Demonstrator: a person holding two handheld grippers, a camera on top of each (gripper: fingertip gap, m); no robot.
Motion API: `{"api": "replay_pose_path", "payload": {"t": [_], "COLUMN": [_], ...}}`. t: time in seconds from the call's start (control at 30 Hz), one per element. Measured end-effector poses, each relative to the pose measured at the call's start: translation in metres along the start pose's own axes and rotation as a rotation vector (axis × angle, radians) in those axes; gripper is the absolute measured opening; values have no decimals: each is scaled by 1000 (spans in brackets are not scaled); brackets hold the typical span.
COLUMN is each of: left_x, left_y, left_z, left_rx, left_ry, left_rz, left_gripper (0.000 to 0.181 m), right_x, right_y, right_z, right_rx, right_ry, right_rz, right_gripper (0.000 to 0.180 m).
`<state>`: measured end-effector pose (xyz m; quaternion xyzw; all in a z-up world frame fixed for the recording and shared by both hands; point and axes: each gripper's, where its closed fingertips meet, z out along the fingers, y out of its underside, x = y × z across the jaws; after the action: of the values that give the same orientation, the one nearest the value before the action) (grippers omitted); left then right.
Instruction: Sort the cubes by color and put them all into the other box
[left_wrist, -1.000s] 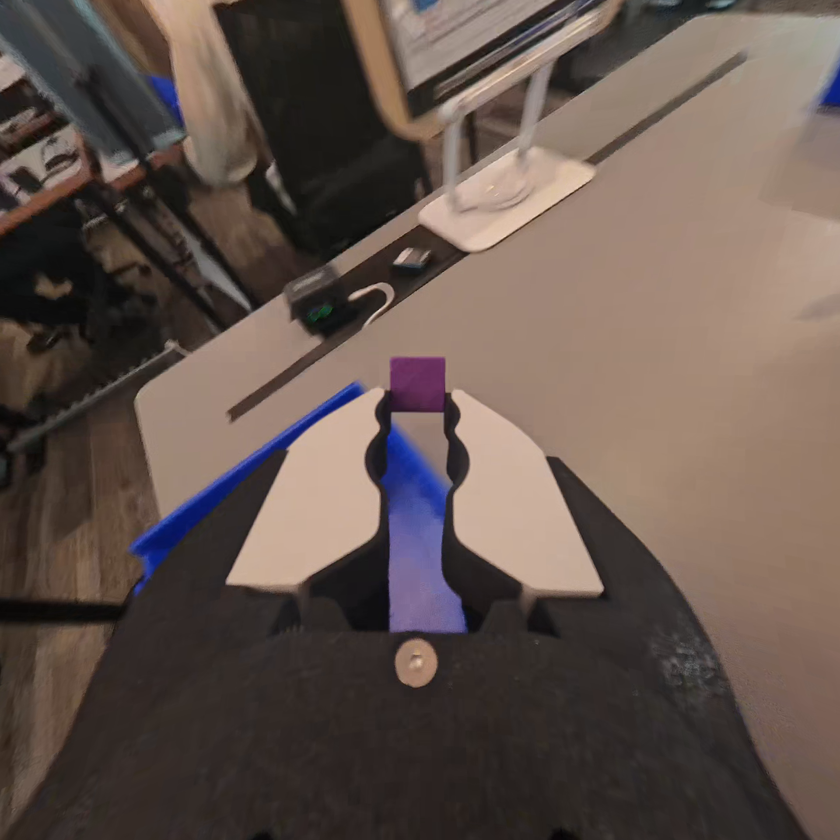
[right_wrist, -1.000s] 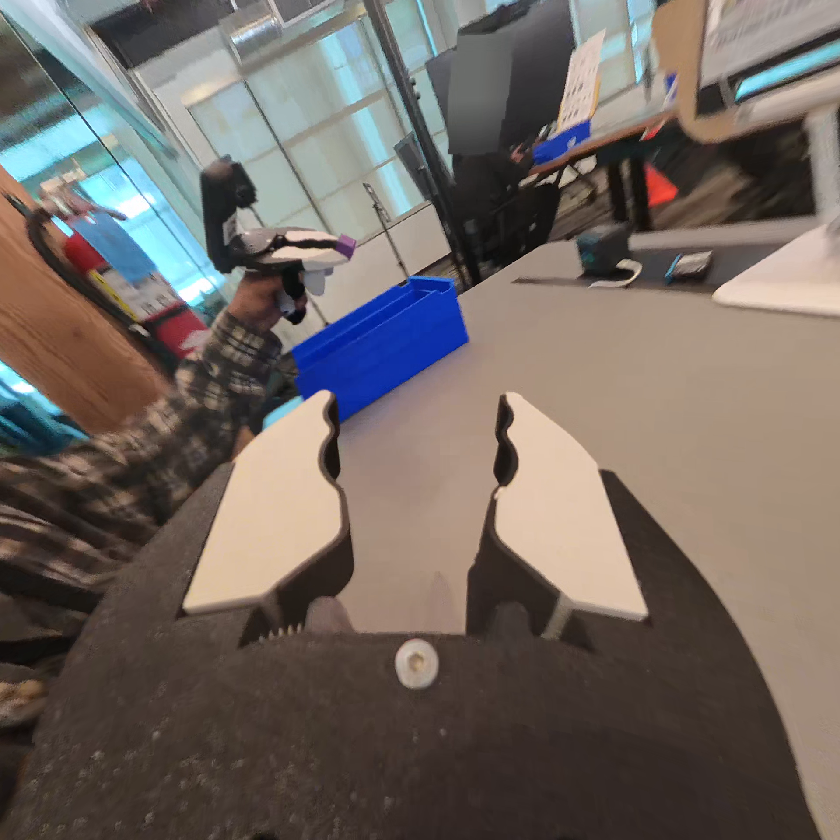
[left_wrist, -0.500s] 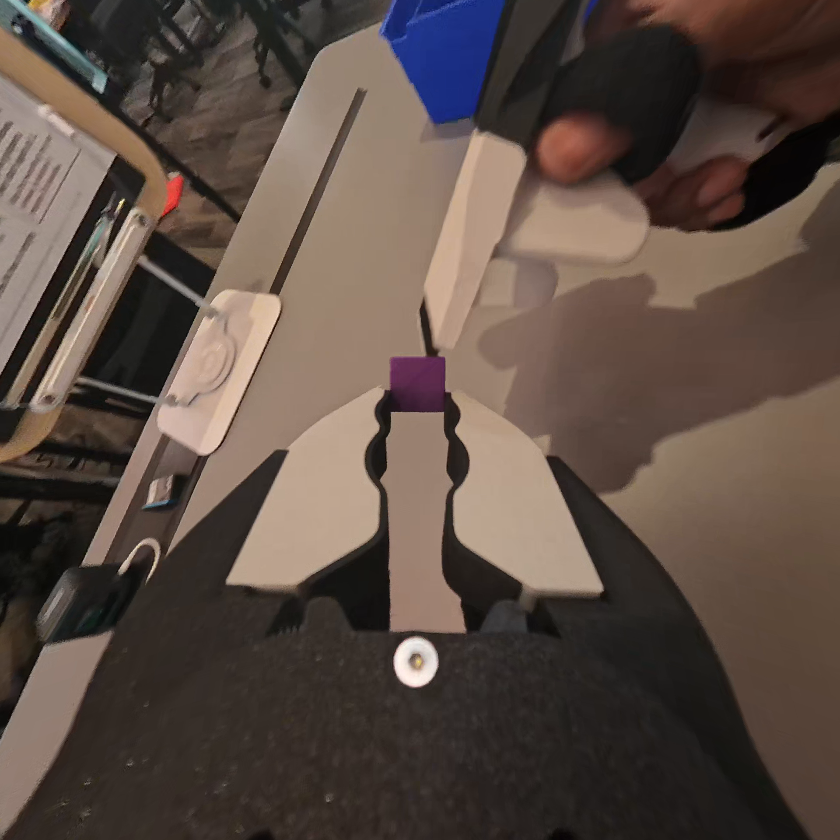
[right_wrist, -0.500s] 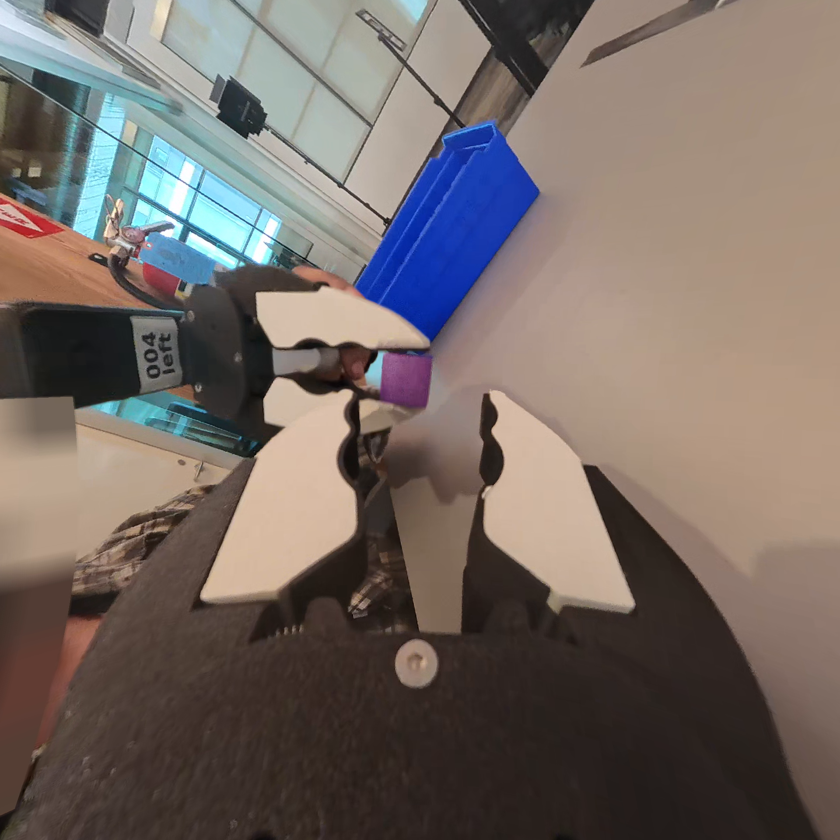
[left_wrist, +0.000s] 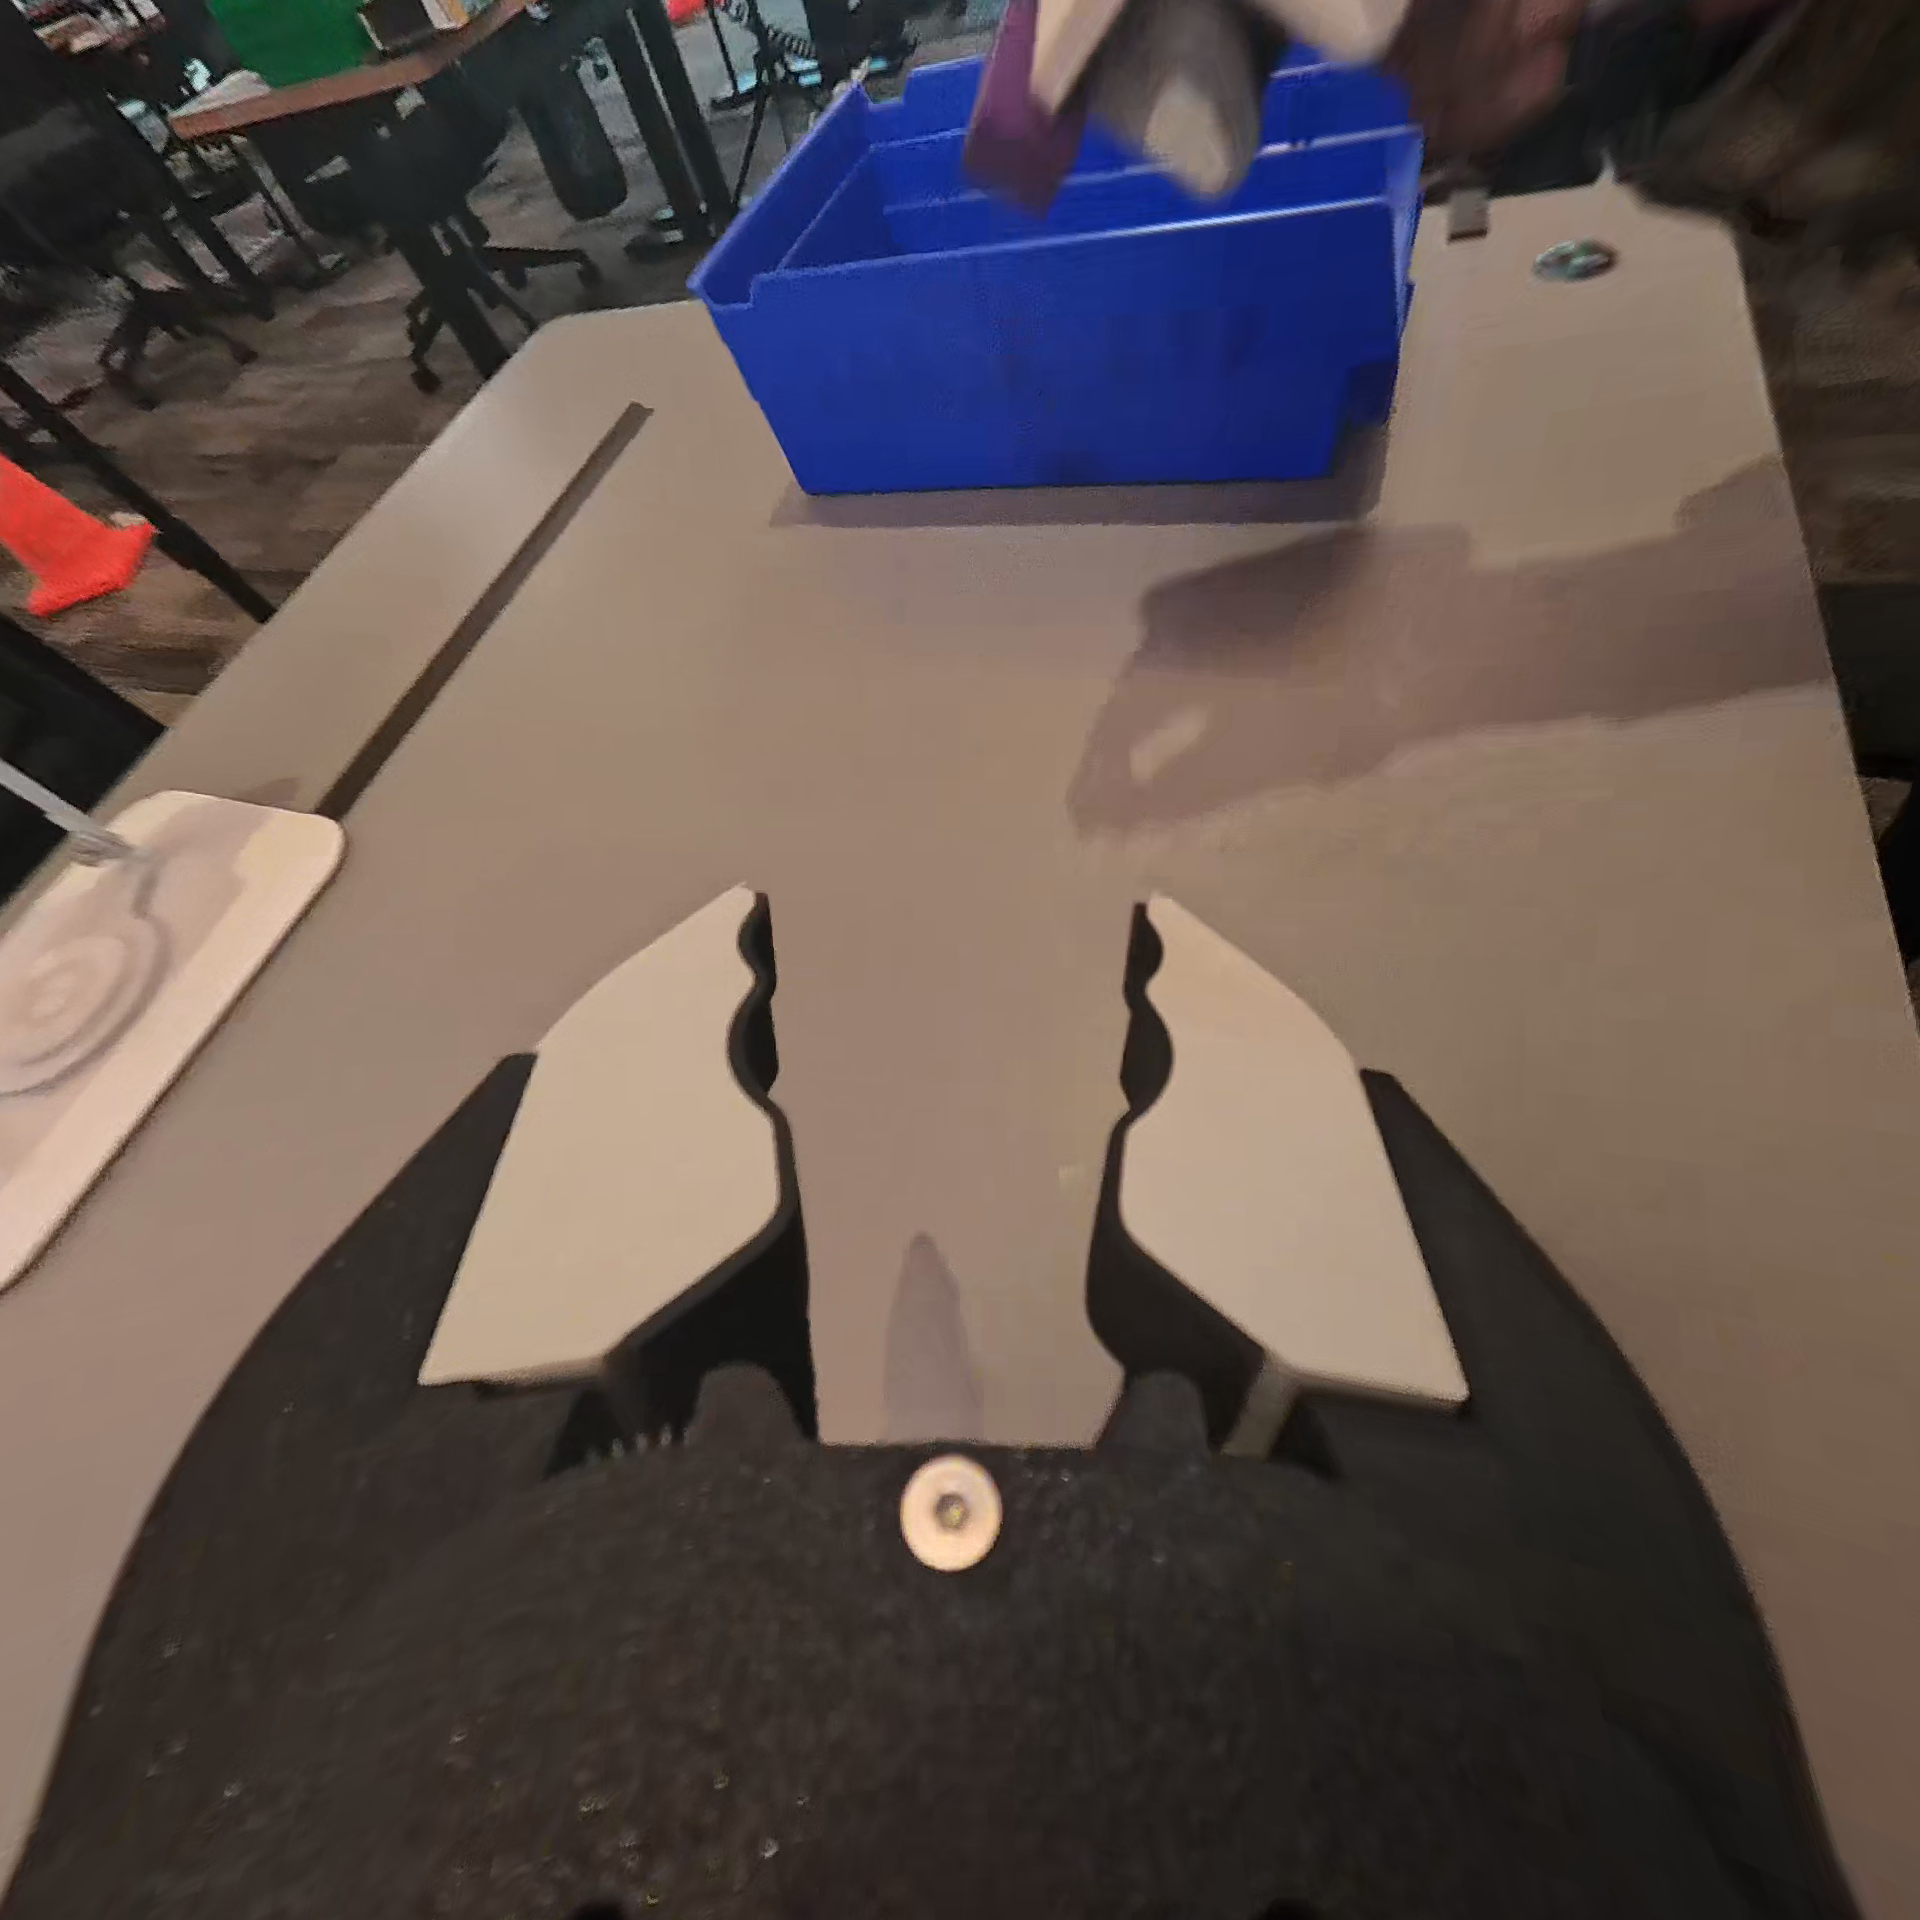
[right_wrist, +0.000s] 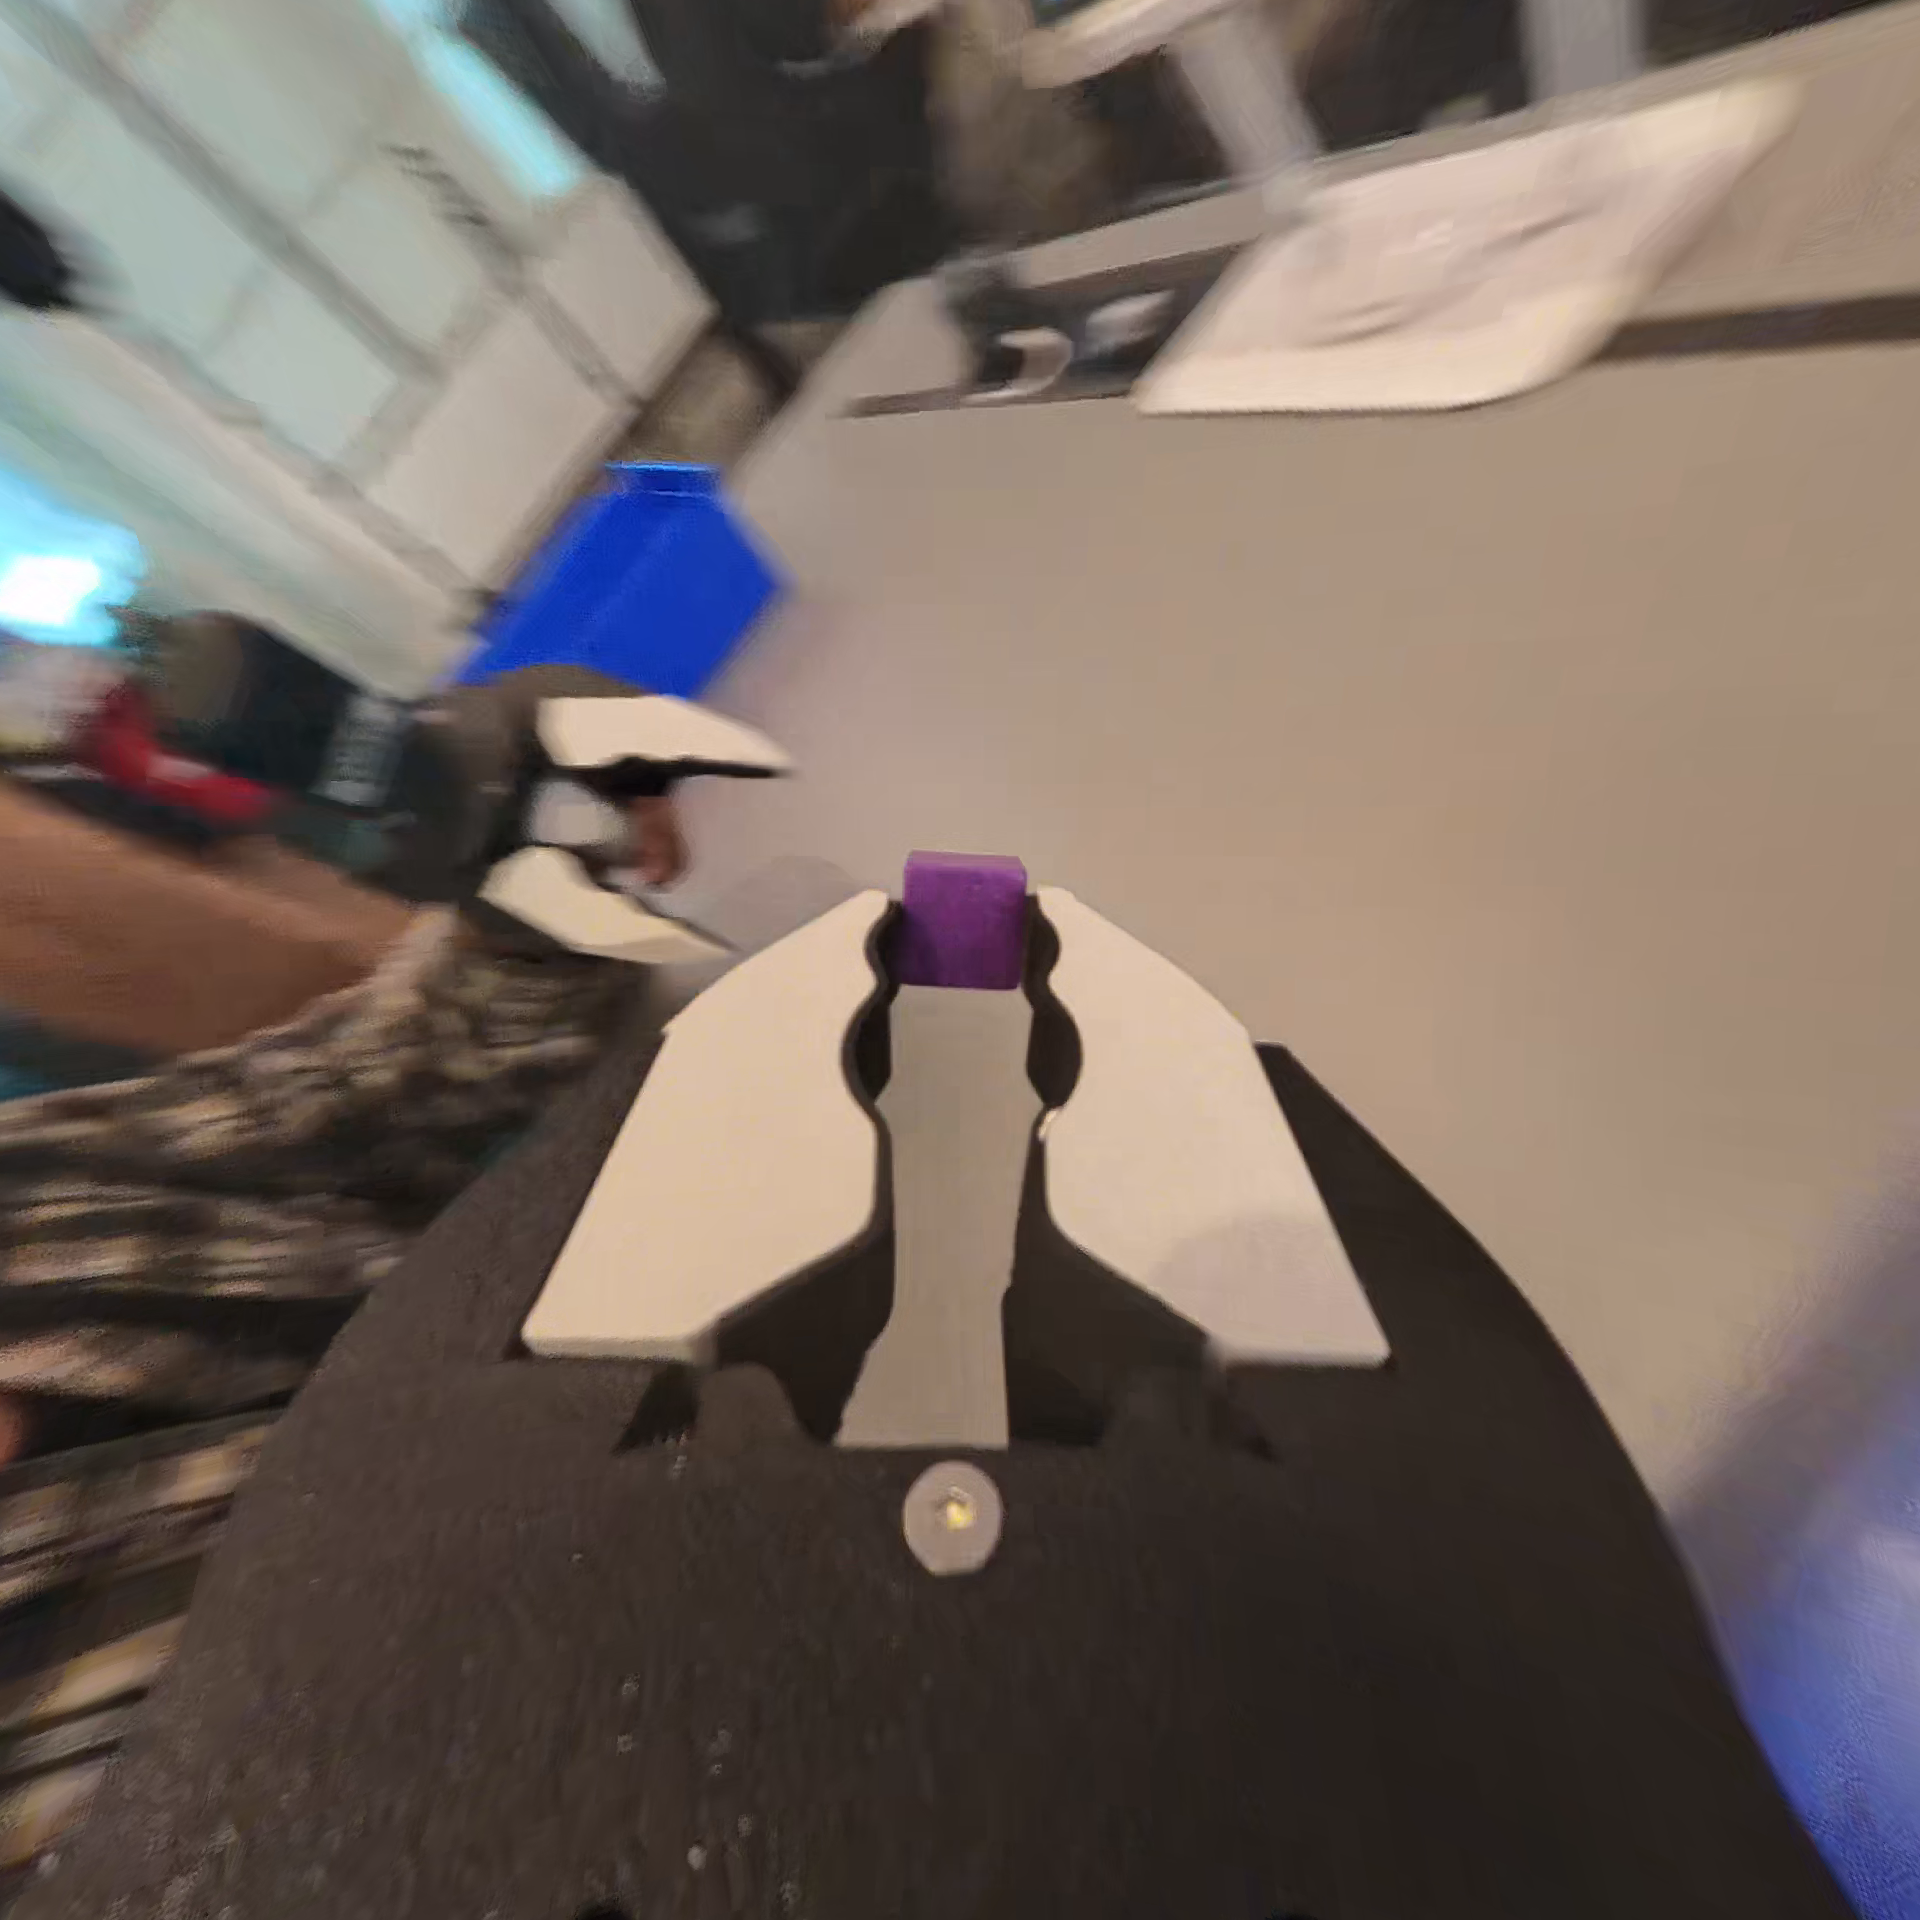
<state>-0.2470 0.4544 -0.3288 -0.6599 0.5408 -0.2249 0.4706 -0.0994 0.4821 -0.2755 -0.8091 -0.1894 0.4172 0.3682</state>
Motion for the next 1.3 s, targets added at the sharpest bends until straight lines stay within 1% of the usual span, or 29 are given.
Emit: {"api": "replay_pose_path", "payload": {"t": [0.07, 0.13, 0.17, 0.23, 0.33, 0.4, 0.47, 0.63, 0.73, 0.83, 0.87, 0.9, 0.93, 0.97, 1.07, 1.13, 1.2, 1.27, 1.3], "left_x": [-2, -3, 0, 1, 2, 3, 4, 4, 4, 4, 4, 4, 3, 3, 3, 4, 5, 5, 5], "left_y": [13, 23, 26, 28, 27, 27, 30, 36, 38, 40, 40, 41, 41, 40, 38, 37, 37, 36, 35], "left_z": [7, 12, 14, 14, 17, 20, 23, 25, 26, 27, 27, 27, 26, 25, 23, 23, 24, 25, 25], "left_rx": [33, 65, 59, 58, 70, 75, 65, 44, 35, 30, 29, 29, 30, 33, 43, 43, 39, 37, 37], "left_ry": [14, 14, 24, 8, -13, -15, -8, -16, -17, -11, -10, -11, -14, -16, -15, -12, -15, -21, -25], "left_rz": [-31, -47, -44, 12, 50, 49, 43, 59, 69, 65, 62, 59, 56, 54, 49, 46, 51, 57, 63], "left_gripper": [64, 62, 62, 57, 54, 54, 52, 51, 50, 49, 49, 49, 49, 49, 49, 49, 49, 49, 49], "right_x": [67, 121, 140, 163, 190, 207, 224, 268, 289, 306, 311, 315, 314, 310, 268, 213, 148, 86, 58], "right_y": [0, 16, 27, 46, 51, 44, 30, -1, -3, 4, 7, 6, 3, -4, -48, -85, -114, -125, -122], "right_z": [-60, -113, -132, -156, -173, -172, -163, -122, -93, -76, -77, -79, -83, -87, -103, -107, -105, -97, -88], "right_rx": [-41, -140, -192, -256, -276, -266, -243, -231, -272, -313, -327, -332, -324, -300, -151, -7, 135, 242, 285], "right_ry": [307, 535, 596, 653, 731, 763, 776, 783, 761, 774, 801, 829, 843, 853, 836, 750, 649, 564, 512], "right_rz": [-59, -36, -3, 61, 76, 68, 71, 91, 110, 124, 129, 133, 130, 118, 42, -43, -169, -292, -346], "right_gripper": [22, 22, 22, 22, 22, 22, 22, 23, 22, 22, 28, 46, 56, 59, 60, 59, 60, 67, 69]}}
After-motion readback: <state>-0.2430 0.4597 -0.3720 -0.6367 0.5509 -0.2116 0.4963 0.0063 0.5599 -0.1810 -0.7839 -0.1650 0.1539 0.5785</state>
